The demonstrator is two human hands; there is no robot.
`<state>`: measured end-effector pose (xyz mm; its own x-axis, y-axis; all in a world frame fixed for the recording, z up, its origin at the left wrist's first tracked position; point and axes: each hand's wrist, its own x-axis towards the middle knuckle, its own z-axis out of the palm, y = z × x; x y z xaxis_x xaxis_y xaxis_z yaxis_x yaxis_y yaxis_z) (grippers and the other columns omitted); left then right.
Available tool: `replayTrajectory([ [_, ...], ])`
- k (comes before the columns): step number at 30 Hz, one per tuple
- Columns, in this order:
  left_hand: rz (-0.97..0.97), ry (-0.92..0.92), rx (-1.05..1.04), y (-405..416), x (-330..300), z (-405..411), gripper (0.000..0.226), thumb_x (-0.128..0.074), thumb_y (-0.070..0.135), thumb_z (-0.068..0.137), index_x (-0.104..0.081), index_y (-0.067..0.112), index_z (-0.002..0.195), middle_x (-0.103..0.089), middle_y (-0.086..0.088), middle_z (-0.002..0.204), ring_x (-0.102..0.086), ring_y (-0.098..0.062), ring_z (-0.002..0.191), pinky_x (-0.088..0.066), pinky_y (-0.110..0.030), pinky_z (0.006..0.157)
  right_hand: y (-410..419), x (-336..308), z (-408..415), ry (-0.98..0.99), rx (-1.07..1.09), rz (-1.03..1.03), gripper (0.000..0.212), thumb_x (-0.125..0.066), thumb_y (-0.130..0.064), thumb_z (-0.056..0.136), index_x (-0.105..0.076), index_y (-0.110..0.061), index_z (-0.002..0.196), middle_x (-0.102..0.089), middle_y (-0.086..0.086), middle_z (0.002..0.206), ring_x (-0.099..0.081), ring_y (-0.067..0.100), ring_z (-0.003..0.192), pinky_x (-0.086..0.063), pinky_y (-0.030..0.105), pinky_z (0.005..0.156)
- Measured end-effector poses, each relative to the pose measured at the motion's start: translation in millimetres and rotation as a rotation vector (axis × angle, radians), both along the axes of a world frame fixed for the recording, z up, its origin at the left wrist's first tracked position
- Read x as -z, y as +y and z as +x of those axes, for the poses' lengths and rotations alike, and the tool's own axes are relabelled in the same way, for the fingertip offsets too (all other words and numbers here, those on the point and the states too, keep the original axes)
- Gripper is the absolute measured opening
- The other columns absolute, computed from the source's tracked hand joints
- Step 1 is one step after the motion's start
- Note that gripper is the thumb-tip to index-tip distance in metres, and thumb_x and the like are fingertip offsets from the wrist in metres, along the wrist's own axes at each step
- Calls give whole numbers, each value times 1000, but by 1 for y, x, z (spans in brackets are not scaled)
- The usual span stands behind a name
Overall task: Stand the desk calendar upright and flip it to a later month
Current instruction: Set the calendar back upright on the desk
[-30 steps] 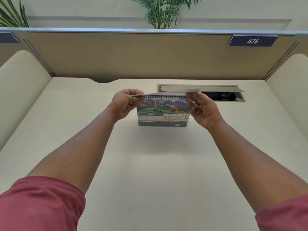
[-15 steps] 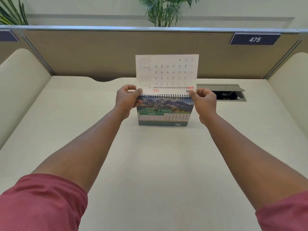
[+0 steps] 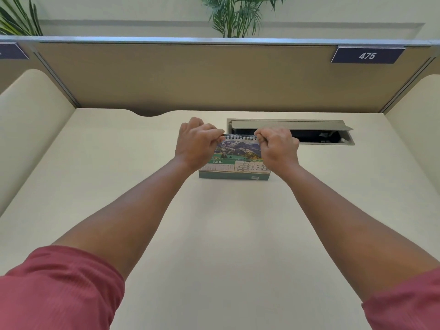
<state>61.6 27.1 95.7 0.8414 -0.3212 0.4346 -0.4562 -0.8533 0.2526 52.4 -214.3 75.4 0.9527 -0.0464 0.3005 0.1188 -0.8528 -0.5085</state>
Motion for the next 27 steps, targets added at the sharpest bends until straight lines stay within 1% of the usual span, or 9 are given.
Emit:
replayTrajectory([
  [4, 19, 129, -33, -4, 8, -1, 30, -46, 35, 109, -71, 26, 122, -76, 1, 114, -57, -34, 114, -32, -45, 96, -1, 4, -2, 74, -34, -73, 25, -43, -31, 109, -68, -29, 110, -70, -5, 119, -49, 28, 121, -23, 40, 85],
  [9, -74, 262, -74, -6, 12, 2, 29, -41, 32, 110, -68, 26, 117, -72, 2, 117, -52, -32, 119, -31, -41, 93, -4, -1, 3, 174, -50, -88, 32, -36, -40, 110, -66, -28, 116, -65, -1, 122, -48, 30, 120, -28, 41, 85],
  [12, -246, 342, -96, -11, 12, 4, 32, -44, 30, 110, -73, 18, 112, -71, -3, 119, -50, -31, 124, -40, -42, 99, -1, -2, 3, 188, -39, 156, 34, -39, -37, 110, -67, -24, 96, -64, 6, 113, -50, 29, 110, -40, 41, 86],
  [15, -576, 388, -164, -12, 14, 5, 34, -48, 23, 108, -74, 3, 98, -68, -5, 104, -57, -25, 108, -45, -37, 98, 2, -1, 0, 159, 12, 511, 41, -40, -31, 111, -52, -17, 75, -53, 2, 87, -47, 20, 85, -39, 37, 76],
  [17, -731, 478, -222, -12, 16, 5, 41, -47, 29, 108, -68, -4, 97, -61, -5, 94, -54, -21, 91, -45, -38, 86, 2, 1, -1, 187, 80, 651, 37, -40, -35, 111, -53, -14, 83, -51, -1, 83, -47, 18, 80, -41, 37, 72],
  [20, -914, 571, -309, -11, 17, 6, 36, -46, 38, 107, -65, 8, 102, -61, -4, 87, -54, -20, 80, -49, -40, 78, 0, 5, 0, 288, 156, 820, 28, -40, -43, 110, -58, -23, 109, -57, -7, 93, -51, 11, 83, -44, 31, 74],
  [22, -1022, 630, -361, -11, 18, 9, 30, -49, 44, 105, -62, 17, 110, -68, -6, 102, -64, -24, 93, -56, -46, 89, -2, 8, 2, 324, 175, 871, 27, -41, -46, 109, -57, -26, 117, -58, -10, 99, -51, 9, 88, -43, 29, 76],
  [24, -1066, 702, -400, -10, 19, 10, 35, -51, 50, 103, -57, 18, 116, -69, -14, 120, -67, -33, 114, -55, -53, 101, -2, 9, 3, 343, 182, 910, 24, -43, -46, 108, -56, -28, 117, -59, -8, 104, -52, 11, 94, -43, 30, 80],
  [27, -1083, 751, -427, -9, 23, 12, 41, -55, 56, 99, -54, 18, 114, -68, -17, 124, -66, -36, 119, -53, -56, 104, -3, 9, 6, 380, 199, 952, 23, -45, -47, 107, -54, -28, 117, -60, -4, 112, -54, 17, 103, -43, 34, 86],
])
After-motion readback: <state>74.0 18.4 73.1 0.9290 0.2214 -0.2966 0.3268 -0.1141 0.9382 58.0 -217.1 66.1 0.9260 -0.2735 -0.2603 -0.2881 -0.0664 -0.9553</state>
